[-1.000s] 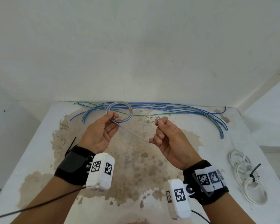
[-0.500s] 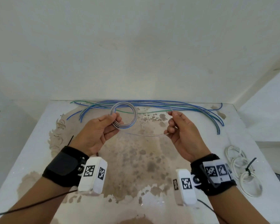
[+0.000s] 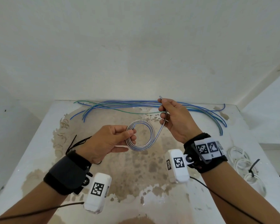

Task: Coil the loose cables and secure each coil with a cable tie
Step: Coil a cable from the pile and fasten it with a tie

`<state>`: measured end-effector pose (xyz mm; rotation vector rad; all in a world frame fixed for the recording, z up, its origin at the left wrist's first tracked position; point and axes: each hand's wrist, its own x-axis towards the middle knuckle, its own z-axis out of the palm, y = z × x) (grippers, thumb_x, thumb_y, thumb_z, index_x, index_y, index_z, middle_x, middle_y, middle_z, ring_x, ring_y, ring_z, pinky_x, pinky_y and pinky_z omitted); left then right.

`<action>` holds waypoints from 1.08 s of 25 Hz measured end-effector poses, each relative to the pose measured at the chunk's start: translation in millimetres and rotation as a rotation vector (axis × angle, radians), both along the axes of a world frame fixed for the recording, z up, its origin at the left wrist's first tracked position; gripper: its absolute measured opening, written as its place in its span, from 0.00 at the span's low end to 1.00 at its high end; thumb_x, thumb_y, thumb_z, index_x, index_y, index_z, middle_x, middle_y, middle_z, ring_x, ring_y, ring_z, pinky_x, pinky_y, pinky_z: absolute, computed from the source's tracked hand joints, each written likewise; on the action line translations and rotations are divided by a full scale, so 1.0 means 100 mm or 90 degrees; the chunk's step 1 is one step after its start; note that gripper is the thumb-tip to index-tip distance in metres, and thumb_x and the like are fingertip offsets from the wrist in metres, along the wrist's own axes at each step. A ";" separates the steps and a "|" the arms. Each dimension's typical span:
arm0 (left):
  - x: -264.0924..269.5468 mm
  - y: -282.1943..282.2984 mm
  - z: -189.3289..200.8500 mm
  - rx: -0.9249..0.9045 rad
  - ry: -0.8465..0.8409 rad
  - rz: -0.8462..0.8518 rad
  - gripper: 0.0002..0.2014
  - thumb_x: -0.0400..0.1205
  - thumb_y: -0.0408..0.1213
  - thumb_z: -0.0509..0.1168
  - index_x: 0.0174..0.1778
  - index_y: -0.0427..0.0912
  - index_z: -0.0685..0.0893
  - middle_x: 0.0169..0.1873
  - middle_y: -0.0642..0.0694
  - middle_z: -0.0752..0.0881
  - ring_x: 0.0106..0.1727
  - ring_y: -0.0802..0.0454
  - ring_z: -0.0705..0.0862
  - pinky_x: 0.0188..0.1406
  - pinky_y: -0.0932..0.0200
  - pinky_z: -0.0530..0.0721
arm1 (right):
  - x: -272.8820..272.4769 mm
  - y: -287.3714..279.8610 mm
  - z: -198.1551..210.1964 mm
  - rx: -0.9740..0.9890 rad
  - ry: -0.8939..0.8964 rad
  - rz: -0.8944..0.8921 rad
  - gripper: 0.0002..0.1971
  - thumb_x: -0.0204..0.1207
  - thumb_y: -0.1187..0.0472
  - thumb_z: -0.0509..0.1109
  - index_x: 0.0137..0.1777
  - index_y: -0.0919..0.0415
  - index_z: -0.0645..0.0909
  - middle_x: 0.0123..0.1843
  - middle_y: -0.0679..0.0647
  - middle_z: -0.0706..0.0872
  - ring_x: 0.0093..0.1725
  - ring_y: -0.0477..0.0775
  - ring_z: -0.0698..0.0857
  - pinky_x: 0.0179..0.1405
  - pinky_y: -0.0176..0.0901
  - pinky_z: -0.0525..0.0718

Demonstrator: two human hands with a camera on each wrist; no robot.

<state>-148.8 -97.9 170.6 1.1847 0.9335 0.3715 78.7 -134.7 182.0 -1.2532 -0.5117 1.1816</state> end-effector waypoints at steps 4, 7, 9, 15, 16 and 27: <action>0.03 0.00 0.08 0.037 0.079 -0.107 0.10 0.83 0.44 0.70 0.57 0.45 0.91 0.45 0.47 0.93 0.47 0.57 0.90 0.51 0.57 0.87 | -0.12 -0.05 0.01 -0.042 -0.136 0.101 0.09 0.86 0.56 0.69 0.56 0.57 0.90 0.43 0.47 0.86 0.38 0.44 0.83 0.37 0.37 0.85; 0.06 0.01 0.13 0.068 0.120 -0.189 0.11 0.83 0.45 0.70 0.56 0.45 0.91 0.44 0.48 0.93 0.45 0.60 0.89 0.50 0.60 0.85 | -0.24 -0.12 -0.01 -0.042 -0.253 0.175 0.08 0.82 0.56 0.74 0.55 0.57 0.92 0.42 0.46 0.89 0.38 0.41 0.84 0.36 0.33 0.84; 0.07 0.03 0.15 0.084 0.139 -0.218 0.11 0.83 0.45 0.70 0.56 0.45 0.91 0.44 0.48 0.93 0.46 0.60 0.89 0.52 0.60 0.84 | -0.31 -0.16 -0.03 -0.034 -0.257 0.185 0.06 0.80 0.60 0.77 0.53 0.59 0.91 0.35 0.47 0.86 0.34 0.42 0.83 0.34 0.35 0.86; 0.11 0.08 0.08 0.048 0.071 -0.140 0.20 0.80 0.33 0.73 0.65 0.35 0.75 0.43 0.35 0.93 0.46 0.44 0.91 0.62 0.46 0.87 | -0.41 -0.29 -0.16 -0.045 -0.184 0.202 0.06 0.80 0.61 0.77 0.43 0.61 0.84 0.31 0.44 0.86 0.37 0.43 0.88 0.37 0.42 0.91; 0.11 0.08 0.07 0.065 0.072 -0.143 0.20 0.81 0.33 0.74 0.64 0.36 0.73 0.43 0.35 0.93 0.45 0.45 0.91 0.59 0.48 0.87 | -0.42 -0.31 -0.19 -0.051 -0.172 0.200 0.07 0.80 0.61 0.77 0.43 0.61 0.84 0.34 0.48 0.87 0.39 0.45 0.89 0.37 0.43 0.91; 0.18 -0.08 -0.23 0.188 0.020 -0.089 0.05 0.89 0.36 0.63 0.53 0.38 0.78 0.33 0.48 0.82 0.31 0.56 0.80 0.44 0.44 0.90 | -0.40 -0.51 -0.30 -0.036 -0.122 0.168 0.08 0.80 0.70 0.74 0.58 0.65 0.88 0.44 0.57 0.90 0.43 0.51 0.92 0.43 0.41 0.91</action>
